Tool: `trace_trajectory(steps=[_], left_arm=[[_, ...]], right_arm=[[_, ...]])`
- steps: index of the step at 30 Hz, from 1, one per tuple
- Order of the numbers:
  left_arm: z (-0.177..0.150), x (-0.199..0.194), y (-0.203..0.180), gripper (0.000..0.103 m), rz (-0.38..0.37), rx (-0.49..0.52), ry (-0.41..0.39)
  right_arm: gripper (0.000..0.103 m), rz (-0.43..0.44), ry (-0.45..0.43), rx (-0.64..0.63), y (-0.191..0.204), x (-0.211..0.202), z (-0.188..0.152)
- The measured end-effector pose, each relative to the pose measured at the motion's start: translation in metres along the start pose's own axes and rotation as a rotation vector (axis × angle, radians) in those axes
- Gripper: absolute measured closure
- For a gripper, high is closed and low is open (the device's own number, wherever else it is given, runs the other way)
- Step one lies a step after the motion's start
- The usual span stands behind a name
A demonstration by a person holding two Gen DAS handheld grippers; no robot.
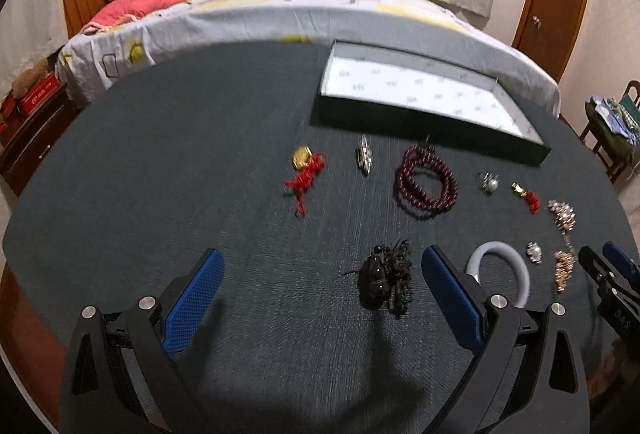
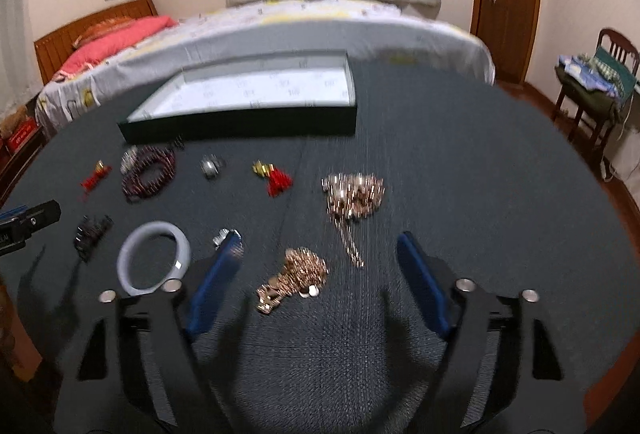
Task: Organize jewelry
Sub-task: 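Close the right tool on the gold chain while the left tool grasps the dark bead bracelet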
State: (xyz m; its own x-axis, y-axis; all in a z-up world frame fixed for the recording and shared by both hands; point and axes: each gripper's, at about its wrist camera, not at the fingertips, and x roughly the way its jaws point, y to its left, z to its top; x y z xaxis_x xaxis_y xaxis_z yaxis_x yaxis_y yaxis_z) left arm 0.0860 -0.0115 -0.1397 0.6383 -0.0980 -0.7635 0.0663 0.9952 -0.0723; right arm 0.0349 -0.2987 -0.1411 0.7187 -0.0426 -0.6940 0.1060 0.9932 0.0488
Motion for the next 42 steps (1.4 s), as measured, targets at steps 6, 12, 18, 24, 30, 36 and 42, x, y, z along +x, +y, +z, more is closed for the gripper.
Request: trace_trajectory(steps=[6, 12, 18, 24, 30, 36, 42], left_arm=[[-0.003, 0.024, -0.007, 0.007, 0.014, 0.022, 0.037], [-0.002, 0.03, -0.012, 0.007, 0.004, 0.039, 0.047], [-0.003, 0.033, -0.017, 0.007, -0.012, 0.045, 0.063], [-0.006, 0.032, -0.026, 0.009, -0.016, 0.078, 0.067], [-0.006, 0.036, -0.025, 0.035, -0.028, 0.079, 0.089], [-0.008, 0.036, -0.029, 0.04, -0.037, 0.105, 0.087], [-0.009, 0.037, -0.03, 0.054, 0.0, 0.132, 0.077]], right_arm=[[0.036, 0.014, 0.05, 0.001, 0.001, 0.02, -0.002], [0.045, 0.012, 0.081, -0.023, 0.006, 0.028, -0.003], [0.069, 0.002, 0.078, -0.044, 0.004, 0.024, -0.006], [0.085, 0.034, 0.079, -0.042, 0.004, 0.023, -0.007], [0.086, 0.044, 0.079, -0.038, 0.005, 0.023, -0.007], [0.086, 0.048, 0.078, -0.037, 0.006, 0.023, -0.007], [0.086, 0.051, 0.079, -0.033, 0.006, 0.023, -0.007]])
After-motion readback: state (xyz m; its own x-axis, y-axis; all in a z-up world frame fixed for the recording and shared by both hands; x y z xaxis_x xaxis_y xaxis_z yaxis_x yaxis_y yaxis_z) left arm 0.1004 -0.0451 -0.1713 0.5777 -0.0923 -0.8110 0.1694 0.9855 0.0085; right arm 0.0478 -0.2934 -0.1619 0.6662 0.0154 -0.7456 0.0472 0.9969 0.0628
